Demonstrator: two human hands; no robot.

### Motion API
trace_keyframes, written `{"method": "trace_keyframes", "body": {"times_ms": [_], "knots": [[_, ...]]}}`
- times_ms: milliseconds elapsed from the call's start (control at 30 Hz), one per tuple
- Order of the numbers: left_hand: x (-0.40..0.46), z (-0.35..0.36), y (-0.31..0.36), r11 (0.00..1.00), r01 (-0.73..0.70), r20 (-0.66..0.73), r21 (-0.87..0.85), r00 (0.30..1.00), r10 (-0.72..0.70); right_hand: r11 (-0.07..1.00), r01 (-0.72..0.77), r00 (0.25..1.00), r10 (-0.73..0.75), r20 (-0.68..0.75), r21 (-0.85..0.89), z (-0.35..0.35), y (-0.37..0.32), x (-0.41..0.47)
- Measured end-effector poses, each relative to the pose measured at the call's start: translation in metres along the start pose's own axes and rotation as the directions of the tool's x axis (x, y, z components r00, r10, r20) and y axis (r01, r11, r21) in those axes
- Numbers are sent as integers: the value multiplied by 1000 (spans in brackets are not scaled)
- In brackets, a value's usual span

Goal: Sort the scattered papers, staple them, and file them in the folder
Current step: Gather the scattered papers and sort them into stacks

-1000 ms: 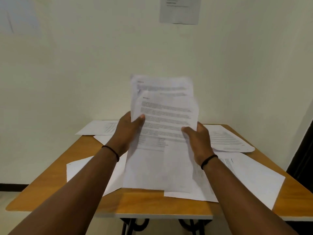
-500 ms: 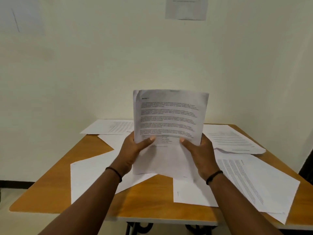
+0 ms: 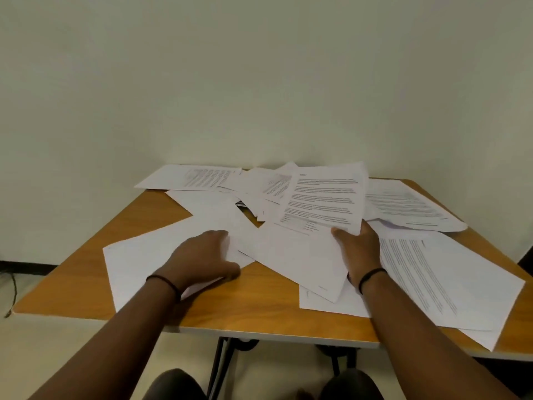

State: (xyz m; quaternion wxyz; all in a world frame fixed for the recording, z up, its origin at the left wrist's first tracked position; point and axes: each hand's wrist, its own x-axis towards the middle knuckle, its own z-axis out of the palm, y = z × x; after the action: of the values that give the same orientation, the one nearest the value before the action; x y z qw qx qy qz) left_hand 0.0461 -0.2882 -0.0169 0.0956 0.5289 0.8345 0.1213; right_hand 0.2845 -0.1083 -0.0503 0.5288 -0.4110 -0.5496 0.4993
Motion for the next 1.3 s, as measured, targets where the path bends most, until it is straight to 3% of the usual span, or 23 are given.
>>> {"method": "trace_keyframes", "body": {"times_ms": [167,300,400,567,633,733,800,867,967,1067,1167,1233,1300], "knots": [[-5,13,8,997,22,-124,67,992,-14,999,22,999,-21,30,-35,-7,5,-4],[-8,15,12,970,52,-201,236,980,-3,995,37,997,-31,69,-91,-4,8,-10],[-8,8,9,957,65,-337,282,941,35,996,33,997,-28,68,-81,-7,6,-11],[-15,-26,11,969,-58,-603,240,774,195,997,2,996,4,84,-80,-7,-4,-8],[-24,-51,18,971,-110,-724,213,650,232,997,24,995,-17,99,-70,-5,-11,-7],[-40,-99,28,977,-207,-882,51,449,141,994,89,990,-81,116,-65,-1,-32,-3],[-51,-132,32,917,-356,-912,-183,409,-23,994,94,984,-86,154,-46,6,-43,-4],[-57,-154,33,729,-520,-855,-445,489,-173,998,62,973,-65,221,24,13,-51,-9],[-51,-157,29,487,-541,-706,-686,655,-268,987,-14,936,-44,348,162,20,-65,-20],[-38,-141,22,352,-423,-538,-835,763,-359,982,-54,868,-42,495,179,30,-79,-33],[-24,-113,16,288,-259,-372,-922,798,-474,975,-172,759,39,650,142,38,-82,-46],[-17,-91,14,248,-130,-245,-960,818,-520,978,-166,765,47,643,126,37,-75,-47],[-12,-70,10,111,-35,-88,-993,847,-525,978,-185,776,86,625,96,37,-67,-49]]}}
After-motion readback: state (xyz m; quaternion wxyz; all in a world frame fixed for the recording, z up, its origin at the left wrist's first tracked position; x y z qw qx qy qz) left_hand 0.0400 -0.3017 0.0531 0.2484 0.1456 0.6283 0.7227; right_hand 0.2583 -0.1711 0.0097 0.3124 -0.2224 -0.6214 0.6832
